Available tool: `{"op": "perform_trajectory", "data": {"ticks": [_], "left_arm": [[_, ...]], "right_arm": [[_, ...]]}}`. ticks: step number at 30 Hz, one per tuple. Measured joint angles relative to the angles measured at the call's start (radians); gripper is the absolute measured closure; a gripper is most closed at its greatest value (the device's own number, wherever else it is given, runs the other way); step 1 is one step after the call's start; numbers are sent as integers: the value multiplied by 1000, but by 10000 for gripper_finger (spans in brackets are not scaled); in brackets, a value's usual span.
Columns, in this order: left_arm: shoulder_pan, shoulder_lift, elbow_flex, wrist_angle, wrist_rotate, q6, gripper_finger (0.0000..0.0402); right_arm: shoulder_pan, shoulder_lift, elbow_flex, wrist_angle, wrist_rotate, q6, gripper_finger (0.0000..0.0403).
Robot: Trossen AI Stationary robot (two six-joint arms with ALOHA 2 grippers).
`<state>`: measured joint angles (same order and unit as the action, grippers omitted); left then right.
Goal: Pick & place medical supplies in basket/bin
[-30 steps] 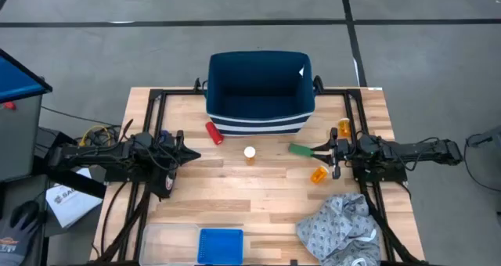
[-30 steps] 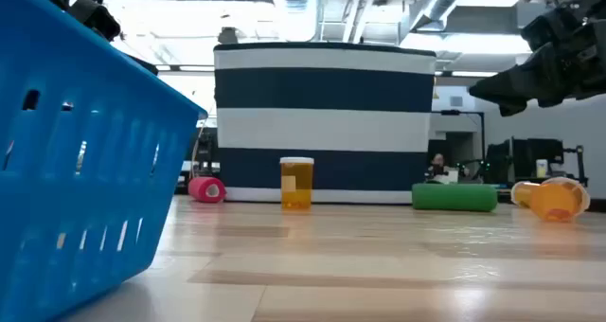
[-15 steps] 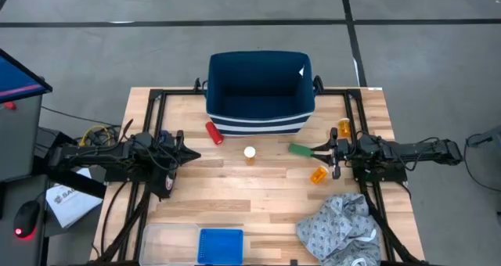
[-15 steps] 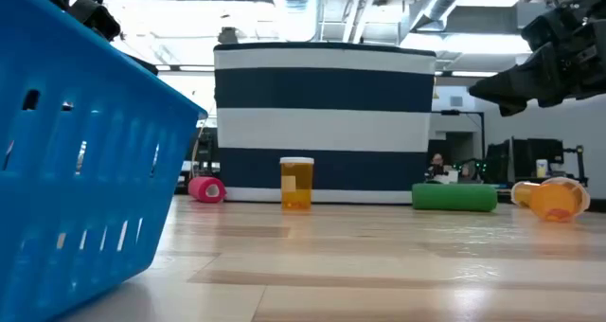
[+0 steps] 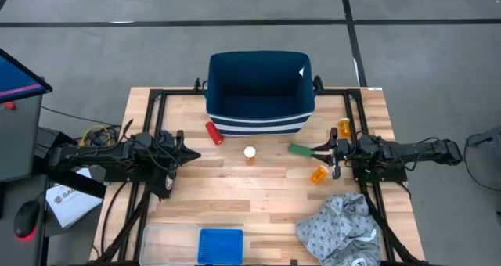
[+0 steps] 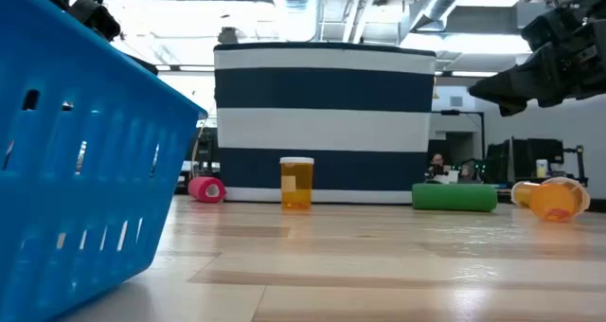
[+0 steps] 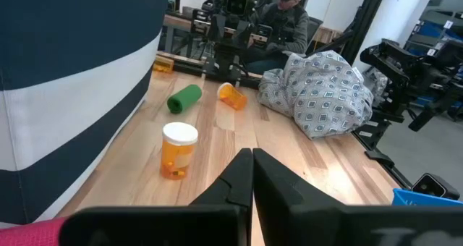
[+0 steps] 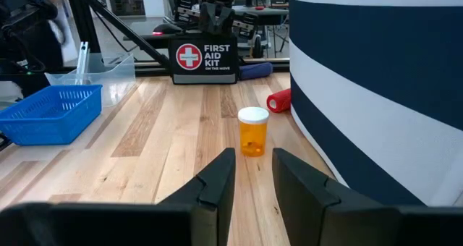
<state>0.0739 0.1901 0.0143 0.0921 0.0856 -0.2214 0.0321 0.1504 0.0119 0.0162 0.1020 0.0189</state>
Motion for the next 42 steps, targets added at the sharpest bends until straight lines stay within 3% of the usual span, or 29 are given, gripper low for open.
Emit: {"op": "perform_trajectory", "data": {"ticks": [26,34,37,42], "left_arm": [[0,0,0,40,-16,56,400],[0,5,0,89,11,-420,400],[0,25,0,94,-62,-437,400],[0,45,0,144,-62,-515,400]], "right_arm": [[0,0,0,0,0,0,311],[0,0,0,0,0,0,311],[0,0,0,0,0,0,311],[0,0,0,0,0,0,311]]}}
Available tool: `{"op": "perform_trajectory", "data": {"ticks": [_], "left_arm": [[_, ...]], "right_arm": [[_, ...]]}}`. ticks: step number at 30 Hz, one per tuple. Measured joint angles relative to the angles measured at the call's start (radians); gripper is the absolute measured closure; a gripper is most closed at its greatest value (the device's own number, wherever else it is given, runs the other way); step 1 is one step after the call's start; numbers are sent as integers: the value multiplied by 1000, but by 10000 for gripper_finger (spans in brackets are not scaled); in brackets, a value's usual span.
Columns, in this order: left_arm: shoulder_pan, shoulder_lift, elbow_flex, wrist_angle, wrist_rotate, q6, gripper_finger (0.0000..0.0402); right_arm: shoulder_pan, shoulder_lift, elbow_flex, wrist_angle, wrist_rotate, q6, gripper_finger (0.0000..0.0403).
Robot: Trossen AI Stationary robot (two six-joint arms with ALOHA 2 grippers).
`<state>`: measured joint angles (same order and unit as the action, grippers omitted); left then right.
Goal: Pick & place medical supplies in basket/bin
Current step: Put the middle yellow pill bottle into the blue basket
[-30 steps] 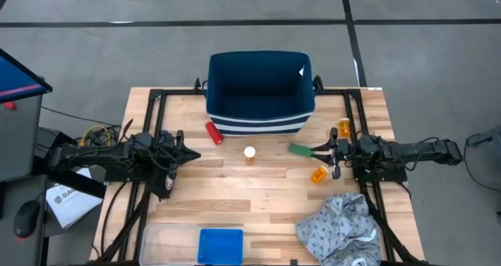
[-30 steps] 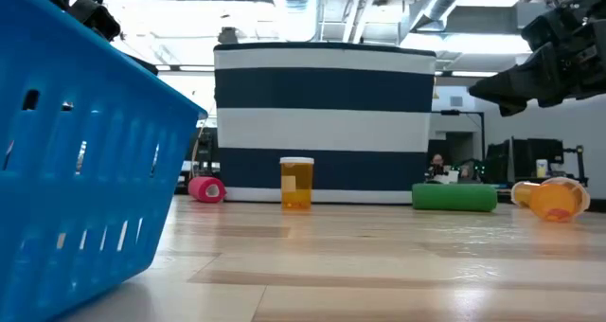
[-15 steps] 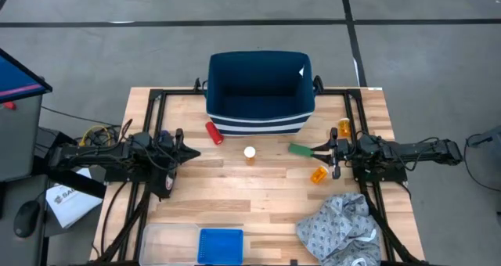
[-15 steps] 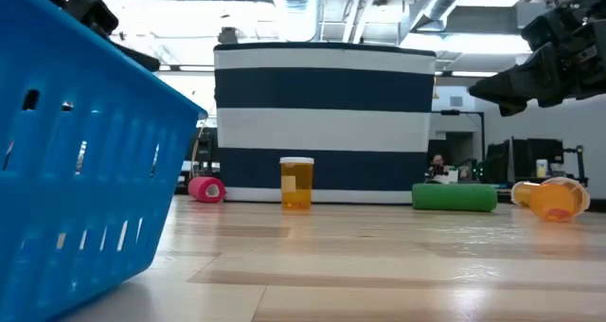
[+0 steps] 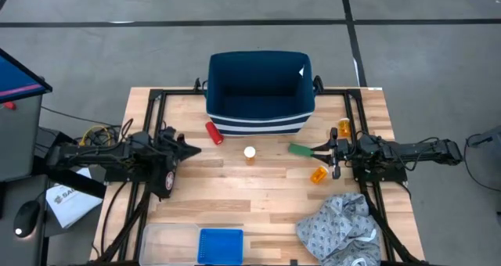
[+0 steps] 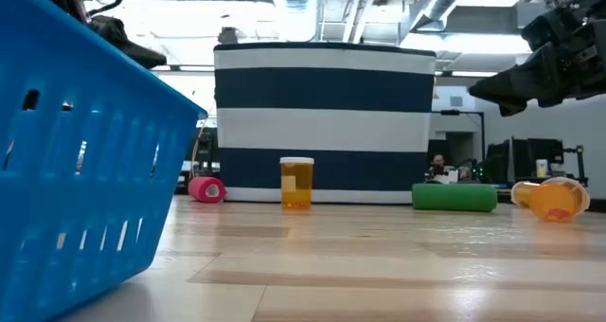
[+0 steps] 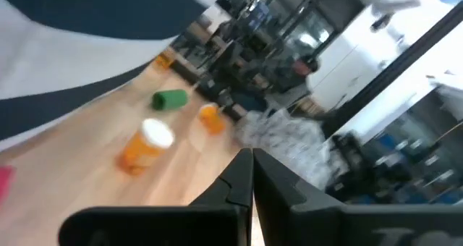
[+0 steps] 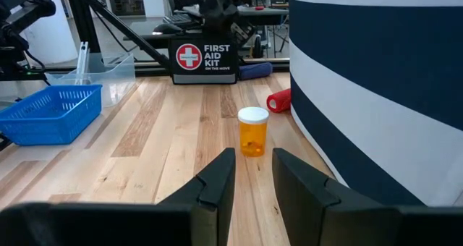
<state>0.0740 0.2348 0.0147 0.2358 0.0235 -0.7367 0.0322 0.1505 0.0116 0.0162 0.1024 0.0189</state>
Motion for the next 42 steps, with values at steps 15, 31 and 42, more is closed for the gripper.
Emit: {"op": "perform_trajectory", "data": {"ticks": [15,31,42], "left_arm": [[0,76,0,328,-58,-195,394],[0,120,0,372,-375,-206,323],[0,237,0,460,-417,-244,243]], "right_arm": [[0,0,0,0,0,0,311],[-9,0,0,0,3,-116,311],[-13,0,0,13,4,-8,311]]}}
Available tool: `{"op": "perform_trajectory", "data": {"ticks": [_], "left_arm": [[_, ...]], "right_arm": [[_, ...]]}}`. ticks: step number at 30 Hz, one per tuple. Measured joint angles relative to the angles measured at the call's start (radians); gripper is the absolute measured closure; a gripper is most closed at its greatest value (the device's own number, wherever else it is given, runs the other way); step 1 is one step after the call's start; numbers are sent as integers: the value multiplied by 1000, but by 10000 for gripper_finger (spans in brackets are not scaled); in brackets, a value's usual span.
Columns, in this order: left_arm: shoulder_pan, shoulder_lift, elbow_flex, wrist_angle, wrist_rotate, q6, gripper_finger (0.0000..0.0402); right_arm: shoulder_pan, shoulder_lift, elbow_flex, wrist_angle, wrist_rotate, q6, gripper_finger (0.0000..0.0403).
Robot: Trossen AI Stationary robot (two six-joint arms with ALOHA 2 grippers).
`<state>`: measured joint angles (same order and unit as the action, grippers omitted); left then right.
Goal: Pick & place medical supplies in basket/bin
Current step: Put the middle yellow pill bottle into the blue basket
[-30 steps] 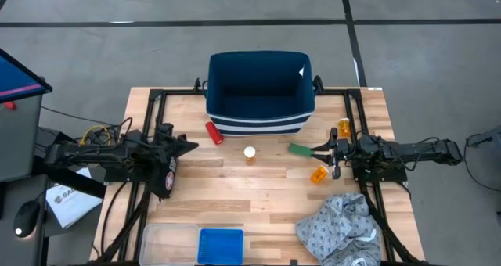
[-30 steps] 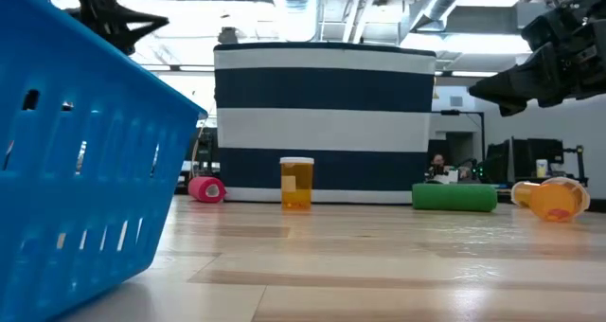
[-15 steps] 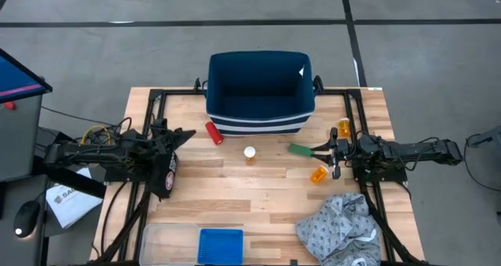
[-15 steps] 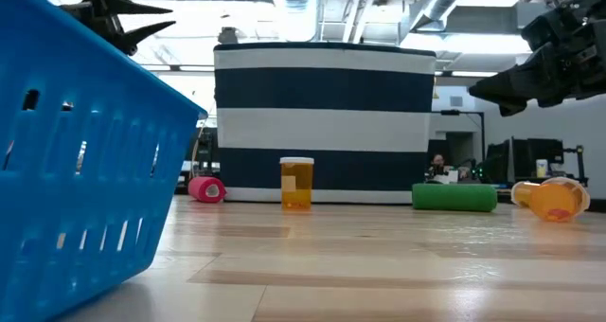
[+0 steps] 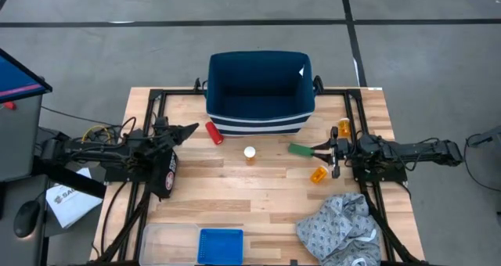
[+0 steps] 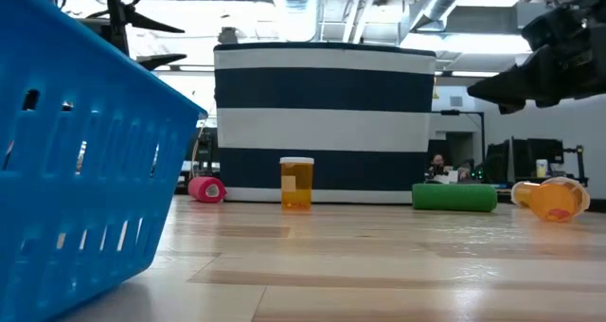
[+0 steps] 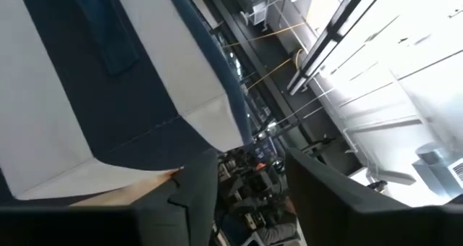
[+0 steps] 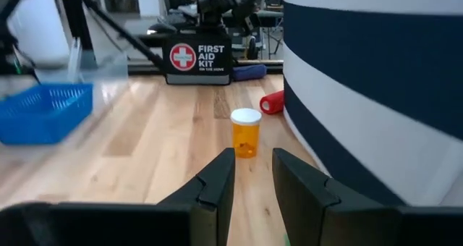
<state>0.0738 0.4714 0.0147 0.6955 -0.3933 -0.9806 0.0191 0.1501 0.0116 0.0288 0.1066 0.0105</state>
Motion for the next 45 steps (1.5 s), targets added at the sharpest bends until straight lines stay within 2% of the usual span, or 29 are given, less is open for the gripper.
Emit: {"op": "perform_trajectory", "data": {"ticks": [5,10,13,18,23,28,36,40,45], "left_arm": [[0,22,0,6,-20,5,226],[0,29,0,4,-20,6,212],[0,28,0,8,20,6,208],[0,28,0,10,103,5,206],[0,28,0,10,117,5,208],[0,28,0,10,139,5,203],[0,28,0,30,315,16,180],[0,28,0,146,364,33,151],[0,28,0,324,394,62,100]], "right_arm": [[-1,0,-1,49,0,87,311],[-2,0,-1,161,56,321,311],[-5,0,0,197,79,452,311],[-5,0,0,191,80,564,311],[-4,0,0,190,86,718,311],[7,0,0,189,64,774,311],[54,0,0,199,51,866,311],[87,0,0,272,51,872,295],[110,0,0,376,51,899,247]]}}
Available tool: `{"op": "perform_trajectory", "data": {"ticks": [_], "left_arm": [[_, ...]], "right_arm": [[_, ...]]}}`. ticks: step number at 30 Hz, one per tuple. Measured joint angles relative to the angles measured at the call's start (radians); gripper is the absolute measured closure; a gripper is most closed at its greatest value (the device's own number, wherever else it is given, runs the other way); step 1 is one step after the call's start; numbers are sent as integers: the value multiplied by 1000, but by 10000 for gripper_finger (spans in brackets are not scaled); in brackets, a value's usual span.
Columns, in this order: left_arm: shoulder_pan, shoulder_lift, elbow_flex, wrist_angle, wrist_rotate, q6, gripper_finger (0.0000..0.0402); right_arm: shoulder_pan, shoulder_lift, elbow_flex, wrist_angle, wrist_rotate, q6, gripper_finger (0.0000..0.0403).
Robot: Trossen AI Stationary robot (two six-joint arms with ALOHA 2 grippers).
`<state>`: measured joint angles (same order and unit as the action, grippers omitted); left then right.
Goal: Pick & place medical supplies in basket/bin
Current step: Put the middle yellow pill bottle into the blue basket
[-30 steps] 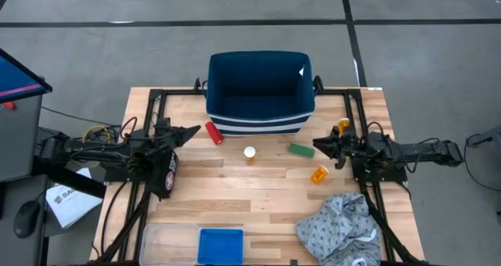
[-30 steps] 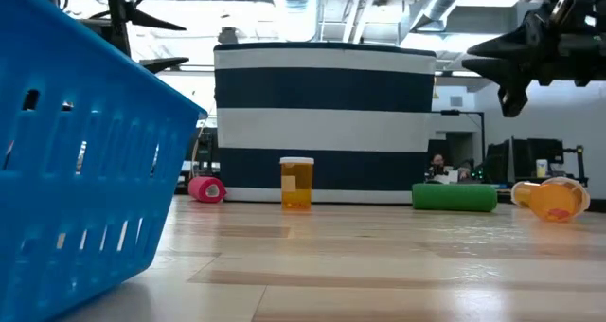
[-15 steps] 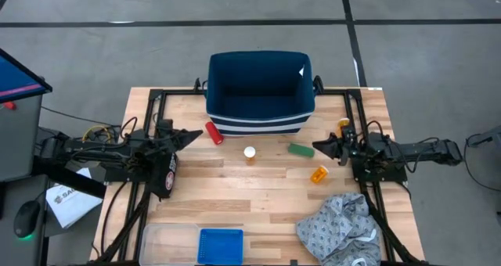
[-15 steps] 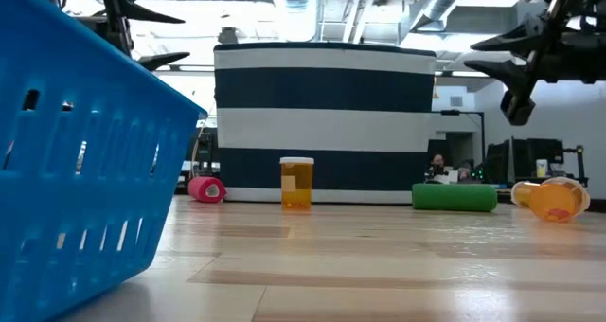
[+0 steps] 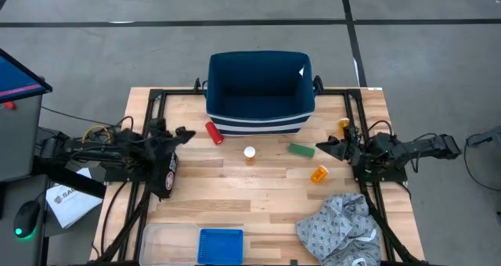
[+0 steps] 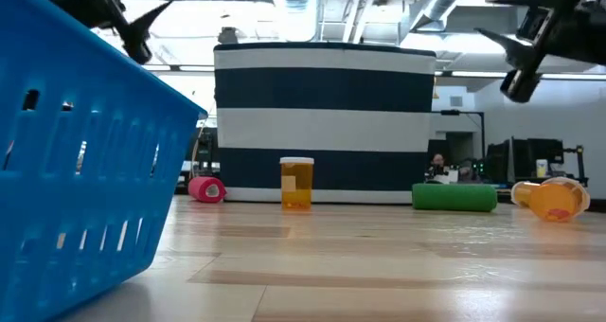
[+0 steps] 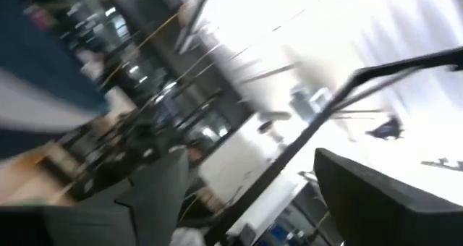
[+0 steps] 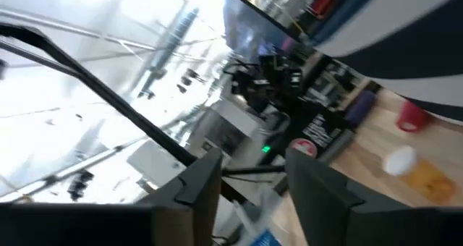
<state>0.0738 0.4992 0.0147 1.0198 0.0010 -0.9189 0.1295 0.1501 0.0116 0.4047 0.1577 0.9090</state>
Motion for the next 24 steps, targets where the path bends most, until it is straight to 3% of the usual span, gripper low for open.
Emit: {"op": "perform_trajectory", "data": {"ticks": [5,11,18,24], "left_arm": [[0,0,0,116,-4,44,56],[0,0,0,155,-2,51,28],[0,0,29,176,-1,48,8],[0,46,169,121,29,55,2]], "right_arm": [[28,0,0,126,24,10,203],[49,0,0,252,31,-77,178],[48,12,0,253,27,-33,174],[62,87,31,198,27,67,174]]}}
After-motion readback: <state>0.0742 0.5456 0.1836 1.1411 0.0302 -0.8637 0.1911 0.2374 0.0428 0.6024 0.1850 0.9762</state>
